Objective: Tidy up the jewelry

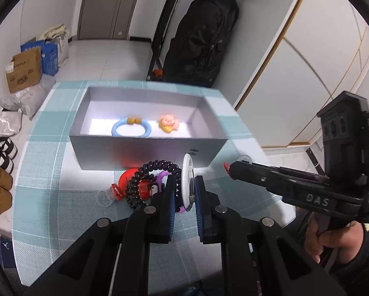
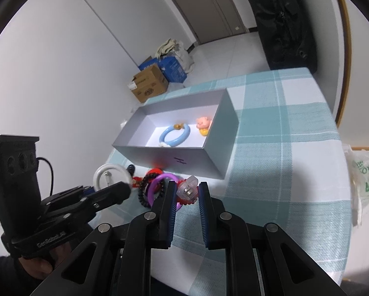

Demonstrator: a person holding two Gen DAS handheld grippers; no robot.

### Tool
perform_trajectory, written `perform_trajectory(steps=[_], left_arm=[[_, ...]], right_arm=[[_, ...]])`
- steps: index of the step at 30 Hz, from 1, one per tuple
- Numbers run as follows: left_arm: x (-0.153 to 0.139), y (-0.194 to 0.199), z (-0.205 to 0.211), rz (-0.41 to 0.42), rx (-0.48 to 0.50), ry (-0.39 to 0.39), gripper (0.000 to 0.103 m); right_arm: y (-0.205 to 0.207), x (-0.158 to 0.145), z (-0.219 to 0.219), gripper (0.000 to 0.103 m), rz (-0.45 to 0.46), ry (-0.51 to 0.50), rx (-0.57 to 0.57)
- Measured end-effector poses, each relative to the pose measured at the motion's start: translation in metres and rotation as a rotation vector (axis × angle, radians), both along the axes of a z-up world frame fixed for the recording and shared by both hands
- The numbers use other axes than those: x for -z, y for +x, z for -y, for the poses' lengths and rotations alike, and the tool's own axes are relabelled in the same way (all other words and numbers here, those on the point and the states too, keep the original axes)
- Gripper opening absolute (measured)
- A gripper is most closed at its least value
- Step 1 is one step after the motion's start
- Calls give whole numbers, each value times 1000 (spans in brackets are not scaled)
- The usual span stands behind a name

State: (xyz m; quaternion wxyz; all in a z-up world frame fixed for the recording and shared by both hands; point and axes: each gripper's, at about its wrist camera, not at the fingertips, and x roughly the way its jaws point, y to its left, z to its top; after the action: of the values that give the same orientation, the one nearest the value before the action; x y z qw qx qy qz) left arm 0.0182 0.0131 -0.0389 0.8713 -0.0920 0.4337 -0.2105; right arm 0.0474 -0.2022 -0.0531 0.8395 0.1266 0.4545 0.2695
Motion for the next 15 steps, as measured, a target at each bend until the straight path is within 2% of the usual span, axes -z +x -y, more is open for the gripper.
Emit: perform_trajectory(steps=[10, 13, 15], left_arm=[[21, 16, -3, -103, 8, -40, 10], [24, 16, -1, -116, 7, -24, 11], [21, 15, 3, -106, 10, 19, 12]], right_arm=[[7, 9, -9, 16, -35, -18, -18], [6, 9, -11, 16, -35, -21, -27], [5, 9, -11, 16, -33, -22, -31]])
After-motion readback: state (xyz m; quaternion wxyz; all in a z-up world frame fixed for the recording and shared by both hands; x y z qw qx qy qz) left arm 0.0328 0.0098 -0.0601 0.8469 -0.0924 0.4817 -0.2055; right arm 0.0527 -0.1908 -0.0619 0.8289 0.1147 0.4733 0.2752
